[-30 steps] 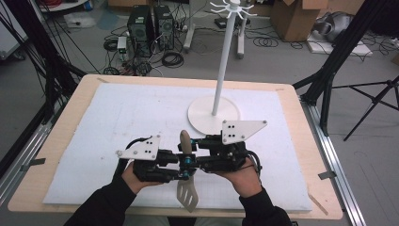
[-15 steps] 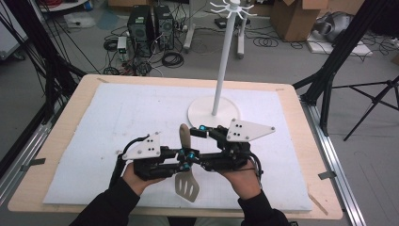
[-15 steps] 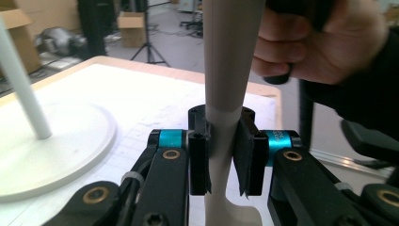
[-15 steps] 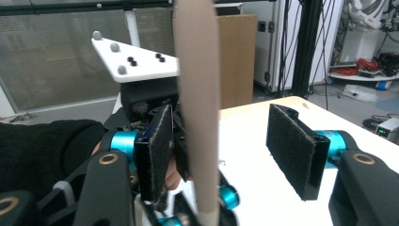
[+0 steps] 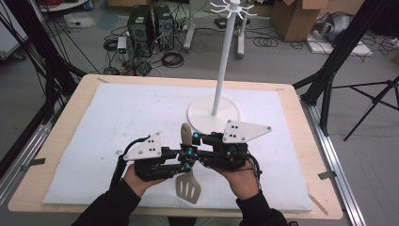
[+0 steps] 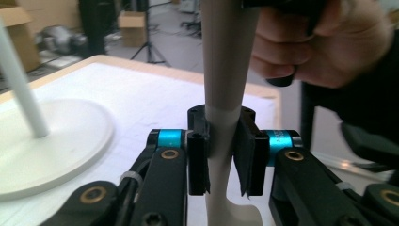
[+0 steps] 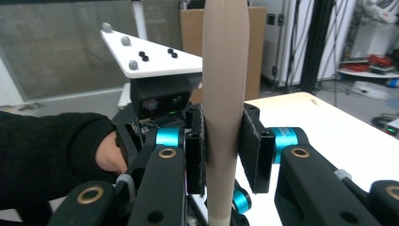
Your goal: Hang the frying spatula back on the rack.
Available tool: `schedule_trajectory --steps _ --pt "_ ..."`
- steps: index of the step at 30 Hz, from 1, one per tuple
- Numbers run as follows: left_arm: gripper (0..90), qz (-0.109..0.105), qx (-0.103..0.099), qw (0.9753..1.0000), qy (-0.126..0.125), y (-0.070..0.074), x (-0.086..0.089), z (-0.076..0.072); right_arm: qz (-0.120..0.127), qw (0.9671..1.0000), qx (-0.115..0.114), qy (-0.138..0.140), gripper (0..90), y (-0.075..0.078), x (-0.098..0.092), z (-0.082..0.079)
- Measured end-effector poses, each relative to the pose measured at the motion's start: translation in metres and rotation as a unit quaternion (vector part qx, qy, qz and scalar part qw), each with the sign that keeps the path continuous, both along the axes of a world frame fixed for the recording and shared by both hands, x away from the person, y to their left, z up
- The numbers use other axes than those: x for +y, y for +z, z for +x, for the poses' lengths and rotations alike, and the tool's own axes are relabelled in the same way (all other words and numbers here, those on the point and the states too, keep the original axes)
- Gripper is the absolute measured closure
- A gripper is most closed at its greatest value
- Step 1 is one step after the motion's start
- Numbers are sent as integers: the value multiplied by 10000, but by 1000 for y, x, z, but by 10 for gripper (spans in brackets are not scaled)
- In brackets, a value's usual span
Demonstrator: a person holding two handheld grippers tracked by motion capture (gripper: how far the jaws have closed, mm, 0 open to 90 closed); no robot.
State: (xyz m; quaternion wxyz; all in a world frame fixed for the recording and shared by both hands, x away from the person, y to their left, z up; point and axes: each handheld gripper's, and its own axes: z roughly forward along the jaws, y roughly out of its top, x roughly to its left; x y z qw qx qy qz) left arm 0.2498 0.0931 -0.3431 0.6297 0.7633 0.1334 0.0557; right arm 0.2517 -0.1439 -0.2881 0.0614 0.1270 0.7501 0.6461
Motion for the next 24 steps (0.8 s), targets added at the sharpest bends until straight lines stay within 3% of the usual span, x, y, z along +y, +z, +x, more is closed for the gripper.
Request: schedule_trajectory --steps 1,3,8,12,14,18,24 --pt "577 -78 37 10000 37 0 1 0 10 10000 -19 4 734 0 -1 0" --pt "438 -163 29 9999 15 -1 1 0 -17 10000 -38 -41 734 1 -2 0" --pt "267 -189 -202 9989 382 -4 16 -4 4 9999 -25 -108 735 2 -7 3" --pt "233 -255 -141 9968 745 -10 38 -5 -3 9997 -29 -226 735 2 -12 8" --pt "218 -272 -126 9963 806 -13 44 -6 -11 9997 -21 -260 735 2 -14 9" --pt "210 -259 -125 9936 1097 -32 70 -11 -38 9993 31 -358 735 2 -21 17" --pt "216 -244 -125 9907 1336 -49 87 -13 -17 9990 36 -446 735 10 -24 30"
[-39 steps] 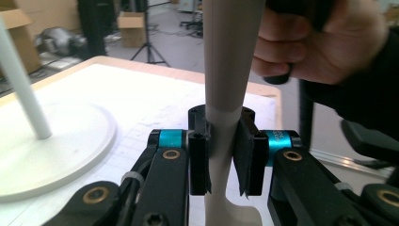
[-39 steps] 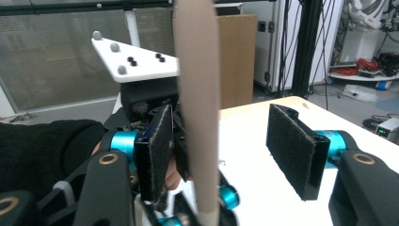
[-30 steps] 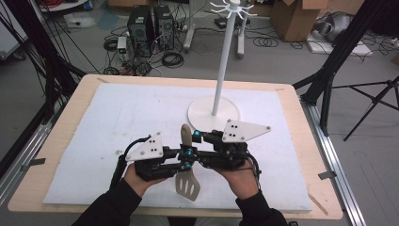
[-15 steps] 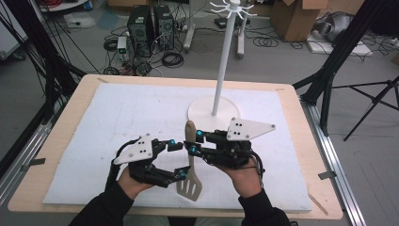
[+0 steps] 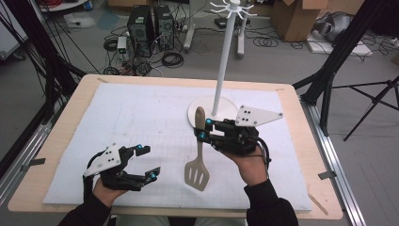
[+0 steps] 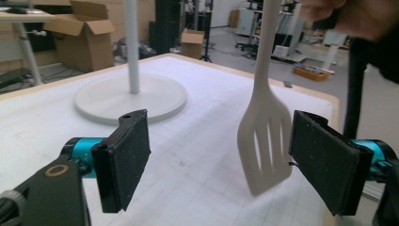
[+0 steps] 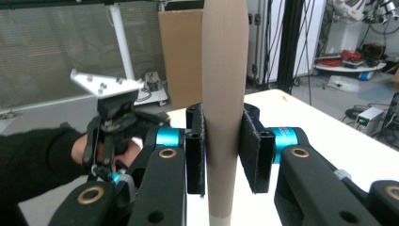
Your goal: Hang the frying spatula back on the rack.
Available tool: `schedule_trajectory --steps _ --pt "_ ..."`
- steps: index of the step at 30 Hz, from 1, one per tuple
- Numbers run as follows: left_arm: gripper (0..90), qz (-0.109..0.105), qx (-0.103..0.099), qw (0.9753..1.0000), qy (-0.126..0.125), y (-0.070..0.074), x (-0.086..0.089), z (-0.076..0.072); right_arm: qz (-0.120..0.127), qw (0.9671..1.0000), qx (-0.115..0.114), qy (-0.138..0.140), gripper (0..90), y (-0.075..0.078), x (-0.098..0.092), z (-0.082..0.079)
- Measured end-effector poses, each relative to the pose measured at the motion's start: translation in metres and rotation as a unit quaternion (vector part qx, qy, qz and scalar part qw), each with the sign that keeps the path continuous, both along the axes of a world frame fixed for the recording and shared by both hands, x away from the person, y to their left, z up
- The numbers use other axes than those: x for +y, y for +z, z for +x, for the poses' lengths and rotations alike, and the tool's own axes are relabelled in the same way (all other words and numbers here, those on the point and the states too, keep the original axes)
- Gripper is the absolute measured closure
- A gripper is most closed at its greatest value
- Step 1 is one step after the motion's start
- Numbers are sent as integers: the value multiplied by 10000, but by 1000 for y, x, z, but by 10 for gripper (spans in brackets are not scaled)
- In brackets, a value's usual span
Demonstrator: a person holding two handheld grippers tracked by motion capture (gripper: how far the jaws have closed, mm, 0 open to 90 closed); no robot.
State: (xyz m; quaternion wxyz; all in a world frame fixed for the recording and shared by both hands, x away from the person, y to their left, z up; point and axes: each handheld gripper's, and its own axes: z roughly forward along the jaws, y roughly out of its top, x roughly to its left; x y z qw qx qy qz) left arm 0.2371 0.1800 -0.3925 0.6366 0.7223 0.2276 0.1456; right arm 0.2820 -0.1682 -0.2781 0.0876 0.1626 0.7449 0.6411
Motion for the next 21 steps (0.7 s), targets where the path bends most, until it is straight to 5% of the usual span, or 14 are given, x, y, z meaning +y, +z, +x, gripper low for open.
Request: schedule_trajectory --steps 10,21 --pt "222 187 136 9997 103 -14 7 1 4 9997 -124 -199 735 31 0 37" --pt "227 83 115 9998 140 -14 10 -1 147 9977 -106 -660 735 68 -14 86"
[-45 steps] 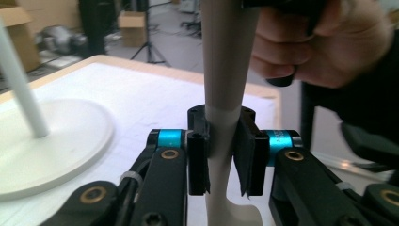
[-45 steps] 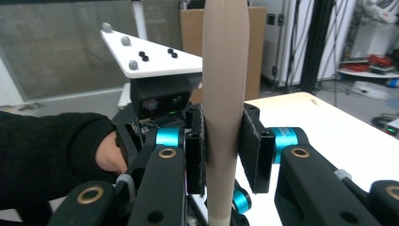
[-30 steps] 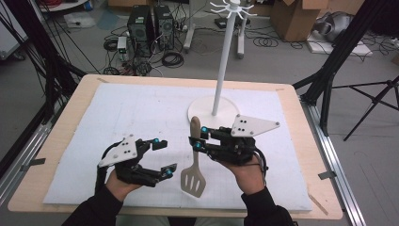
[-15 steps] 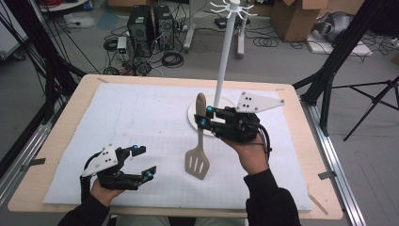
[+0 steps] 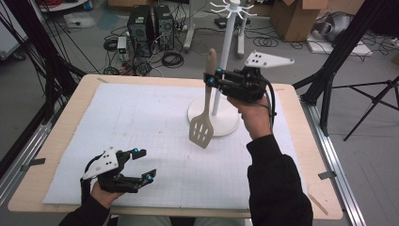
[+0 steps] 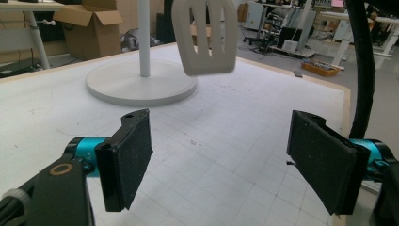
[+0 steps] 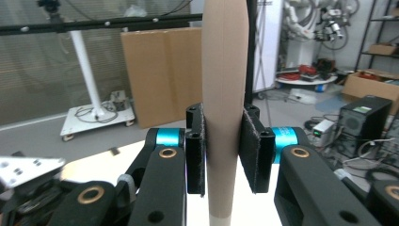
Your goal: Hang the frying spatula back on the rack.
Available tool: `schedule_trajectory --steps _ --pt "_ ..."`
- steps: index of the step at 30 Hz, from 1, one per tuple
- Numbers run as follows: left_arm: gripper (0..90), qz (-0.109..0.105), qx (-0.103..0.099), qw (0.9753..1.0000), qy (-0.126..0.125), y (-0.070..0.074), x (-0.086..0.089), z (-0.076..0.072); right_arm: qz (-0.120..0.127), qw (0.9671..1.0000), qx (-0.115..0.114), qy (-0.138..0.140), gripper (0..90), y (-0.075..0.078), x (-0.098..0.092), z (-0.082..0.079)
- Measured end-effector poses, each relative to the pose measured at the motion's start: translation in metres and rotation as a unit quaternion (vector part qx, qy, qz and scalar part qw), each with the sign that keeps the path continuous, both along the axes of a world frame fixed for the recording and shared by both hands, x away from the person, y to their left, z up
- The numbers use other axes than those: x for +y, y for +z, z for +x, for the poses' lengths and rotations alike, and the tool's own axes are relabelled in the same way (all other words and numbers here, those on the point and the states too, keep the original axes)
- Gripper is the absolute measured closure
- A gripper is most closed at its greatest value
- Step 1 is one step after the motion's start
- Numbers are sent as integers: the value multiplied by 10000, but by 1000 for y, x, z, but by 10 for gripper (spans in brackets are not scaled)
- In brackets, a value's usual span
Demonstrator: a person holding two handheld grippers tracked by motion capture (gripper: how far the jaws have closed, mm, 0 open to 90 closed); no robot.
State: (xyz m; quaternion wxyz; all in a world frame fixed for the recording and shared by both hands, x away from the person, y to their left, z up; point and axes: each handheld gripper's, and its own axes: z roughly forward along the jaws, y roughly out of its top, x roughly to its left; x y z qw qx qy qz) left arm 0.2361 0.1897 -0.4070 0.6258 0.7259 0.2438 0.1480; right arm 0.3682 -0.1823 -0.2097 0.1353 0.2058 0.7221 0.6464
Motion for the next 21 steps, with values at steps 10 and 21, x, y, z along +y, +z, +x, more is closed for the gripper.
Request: schedule_trajectory --steps 10,21 --pt "227 -23 24 10000 13 0 3 1 -3 9998 72 -173 735 28 -12 38" --pt "227 -47 16 10000 19 0 3 1 238 9994 147 -198 735 33 -21 56"
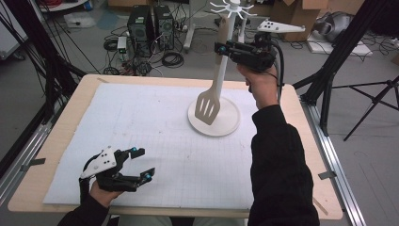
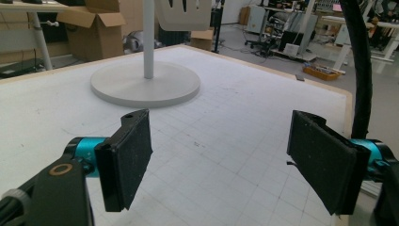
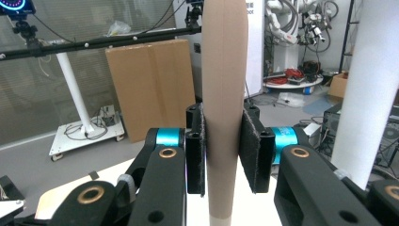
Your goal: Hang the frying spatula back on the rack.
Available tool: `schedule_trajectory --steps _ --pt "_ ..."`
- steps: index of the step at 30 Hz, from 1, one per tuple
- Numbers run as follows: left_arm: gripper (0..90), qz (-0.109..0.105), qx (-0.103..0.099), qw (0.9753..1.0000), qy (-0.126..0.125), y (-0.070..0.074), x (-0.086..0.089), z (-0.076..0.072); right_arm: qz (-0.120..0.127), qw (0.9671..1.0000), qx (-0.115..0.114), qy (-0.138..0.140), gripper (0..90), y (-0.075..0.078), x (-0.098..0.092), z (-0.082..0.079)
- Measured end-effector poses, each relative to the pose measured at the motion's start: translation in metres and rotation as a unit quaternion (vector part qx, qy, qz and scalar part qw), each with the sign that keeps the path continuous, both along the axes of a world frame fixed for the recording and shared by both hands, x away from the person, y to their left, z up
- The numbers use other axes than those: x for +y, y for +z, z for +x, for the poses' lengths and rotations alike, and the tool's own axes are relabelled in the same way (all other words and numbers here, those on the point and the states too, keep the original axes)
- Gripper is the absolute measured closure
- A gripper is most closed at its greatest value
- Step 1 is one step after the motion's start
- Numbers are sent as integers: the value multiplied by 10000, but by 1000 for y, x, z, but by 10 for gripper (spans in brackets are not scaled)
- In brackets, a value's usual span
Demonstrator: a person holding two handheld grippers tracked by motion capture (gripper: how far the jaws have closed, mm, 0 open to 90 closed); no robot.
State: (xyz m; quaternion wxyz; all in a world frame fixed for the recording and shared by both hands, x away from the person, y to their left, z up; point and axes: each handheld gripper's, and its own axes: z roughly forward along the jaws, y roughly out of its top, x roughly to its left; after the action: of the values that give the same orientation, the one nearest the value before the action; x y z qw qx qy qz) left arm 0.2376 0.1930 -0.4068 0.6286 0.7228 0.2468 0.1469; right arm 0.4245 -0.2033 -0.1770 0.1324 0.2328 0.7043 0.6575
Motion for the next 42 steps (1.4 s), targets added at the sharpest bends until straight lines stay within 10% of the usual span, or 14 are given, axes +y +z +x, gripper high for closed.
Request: schedule_trajectory --steps 21,30,37,42 --pt "227 -41 -28 10000 66 0 3 1 14 9993 140 -348 722 -3 -3 10" --pt "227 -16 -18 9998 205 -1 8 4 -488 9906 -234 -1254 416 -14 -18 -28" --pt "227 -150 52 9994 296 -2 12 7 -1194 9828 -98 -1408 262 -60 -34 -66" --pt "227 -261 60 9988 412 -2 18 11 -1590 9762 166 -1464 203 -121 -48 -102"
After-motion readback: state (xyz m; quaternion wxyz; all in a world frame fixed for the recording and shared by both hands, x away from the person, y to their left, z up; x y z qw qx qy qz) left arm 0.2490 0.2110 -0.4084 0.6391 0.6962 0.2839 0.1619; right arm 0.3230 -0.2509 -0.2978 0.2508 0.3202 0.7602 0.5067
